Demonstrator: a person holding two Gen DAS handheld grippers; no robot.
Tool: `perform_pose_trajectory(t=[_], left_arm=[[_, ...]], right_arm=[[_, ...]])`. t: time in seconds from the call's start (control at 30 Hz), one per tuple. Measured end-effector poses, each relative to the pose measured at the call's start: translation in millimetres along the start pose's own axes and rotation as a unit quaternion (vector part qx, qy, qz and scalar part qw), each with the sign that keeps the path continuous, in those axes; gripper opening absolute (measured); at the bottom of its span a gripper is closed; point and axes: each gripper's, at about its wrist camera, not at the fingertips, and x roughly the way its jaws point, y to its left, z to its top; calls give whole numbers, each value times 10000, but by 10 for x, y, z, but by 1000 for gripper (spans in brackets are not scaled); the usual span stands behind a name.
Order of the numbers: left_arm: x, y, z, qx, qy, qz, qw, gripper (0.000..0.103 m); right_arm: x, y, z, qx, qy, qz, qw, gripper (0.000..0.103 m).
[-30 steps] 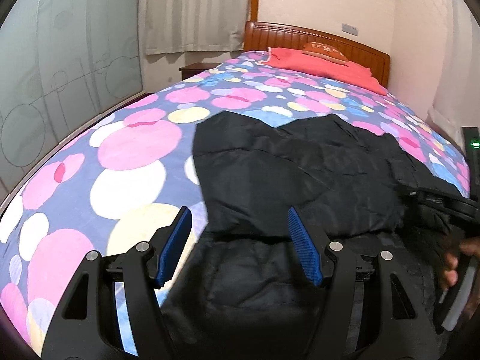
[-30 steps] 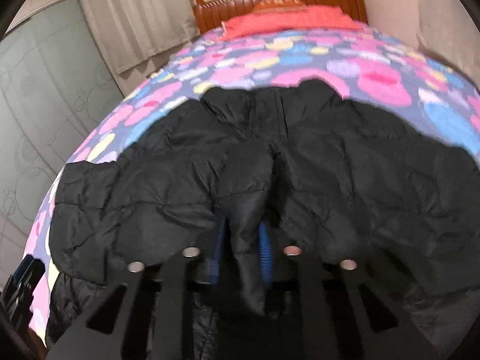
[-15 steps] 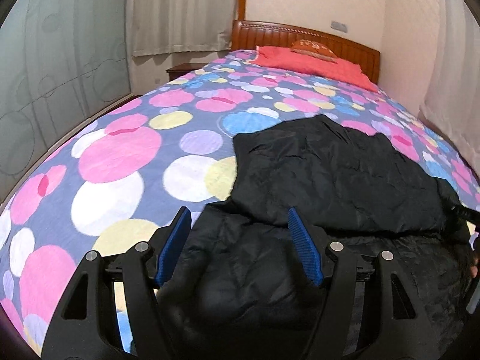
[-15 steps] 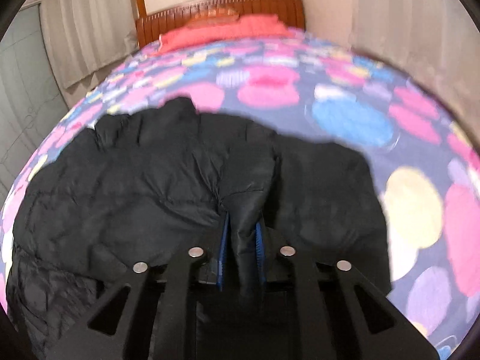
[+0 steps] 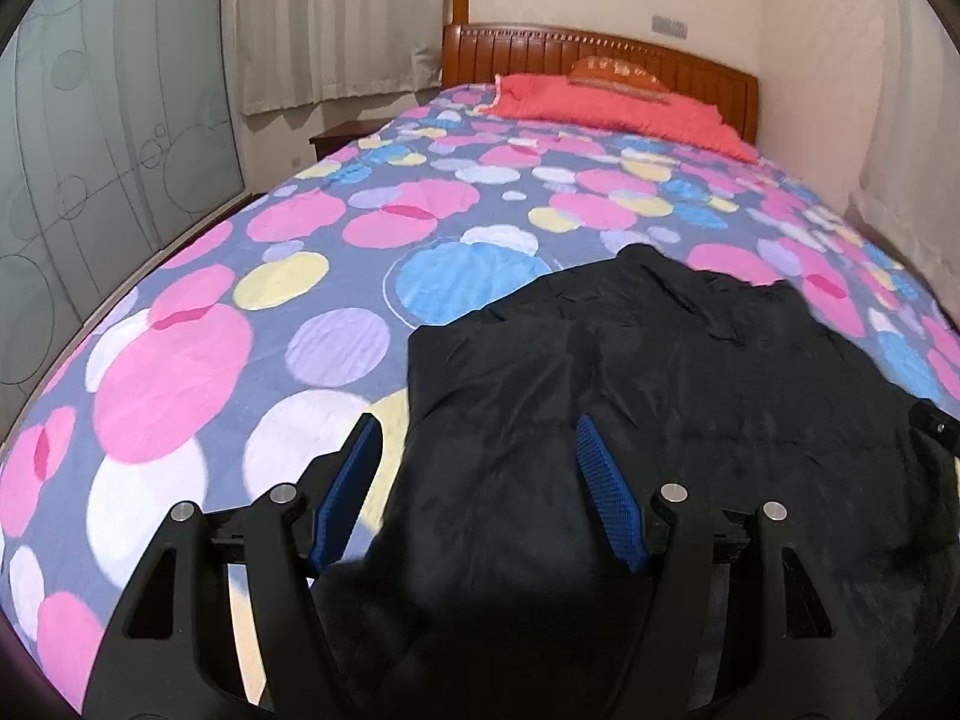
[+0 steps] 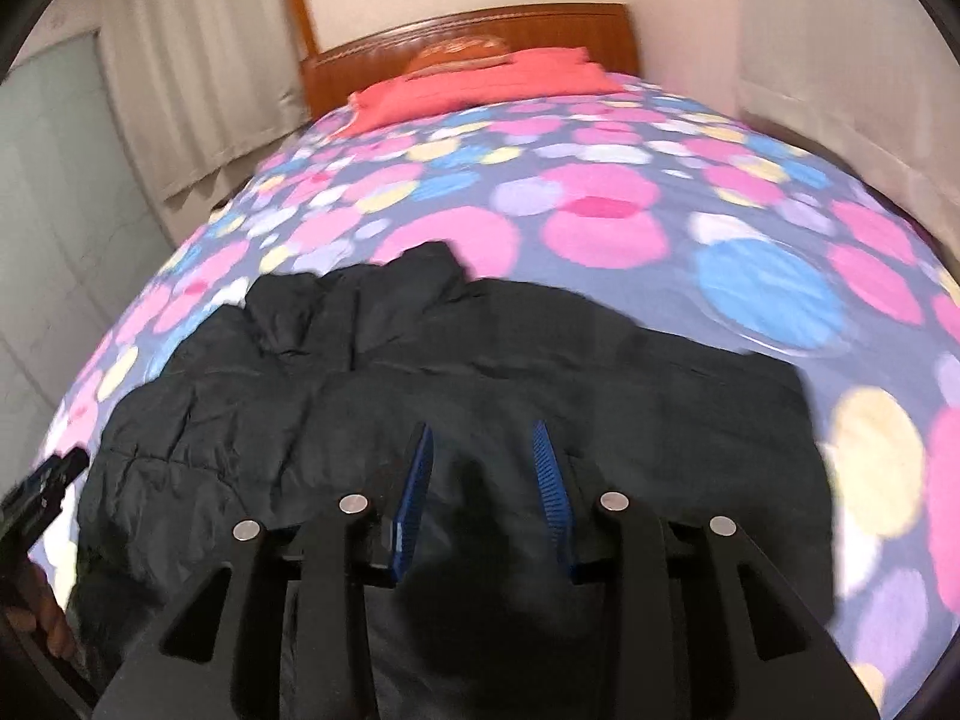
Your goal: Fold large clothes
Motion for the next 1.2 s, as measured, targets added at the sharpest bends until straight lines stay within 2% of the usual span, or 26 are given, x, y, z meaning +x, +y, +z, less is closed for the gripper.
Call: perform_pose_trajectory(t=[0.07,0.13,0.17,0.27,0.33,0.43,0.5,0.6,0.63,0.67,0.73,0.83,0.93,0.97,1.0,1.03,1.07,1.13,1.2], left_arm=[[214,-49,-10,102,216,123,9996,67],[436,-81,-75,238,573,168,9979,67],[542,-98,-137,293,729,120,9968,68],[507,-125,-138,365,687,226,9967,66],[335,-135,-90,359,473,444,9973,65],[80,-231,-4,293,-28,203,9994,66],[71,-343,51,326,-85,-66,9994,66],[271,-572,33,426,172,-386,9982,66],[391,-645,-5,507,404,-506,9966,66],[554,-743,-70,689,739,-465,9938,67],[584,-784,-87,789,692,-360,9938,66],[349,-640,-67,489,516,-528,9961,66],[149,-516,-140,346,212,-526,9978,66],[175,-494,-189,320,284,-500,9978,66],[266,-509,-242,354,501,-492,9969,67],[391,-544,-279,459,761,-482,9949,68],[445,-583,-294,547,805,-434,9943,68],[412,-614,-270,602,744,-342,9948,68],[299,-561,-264,515,719,-461,9950,68]], right_arm=[[211,96,-26,-188,184,-98,9996,36],[493,111,-123,-295,611,-149,9976,36],[519,105,-152,-308,594,-143,9977,36],[454,140,-114,-356,652,-252,9969,36],[318,180,-68,-292,539,-304,9977,36],[134,394,-33,-479,173,-124,9986,36],[161,561,-37,-620,72,81,9980,36],[418,759,-61,-933,288,213,9950,36],[551,807,-113,-1041,478,96,9934,37],[621,827,-147,-1088,558,35,9925,37],[614,764,-126,-941,580,167,9937,37],[346,635,-118,-750,486,254,9957,37],[25,432,-248,-812,156,-190,9964,46],[4,323,-336,-789,162,-566,9951,47],[57,263,-365,-744,252,-653,9948,49],[161,177,-431,-618,384,-534,9959,51],[213,139,-446,-554,418,-448,9966,51],[147,105,-405,-466,449,-326,9974,51],[-23,37,-379,-296,409,-155,9986,51]])
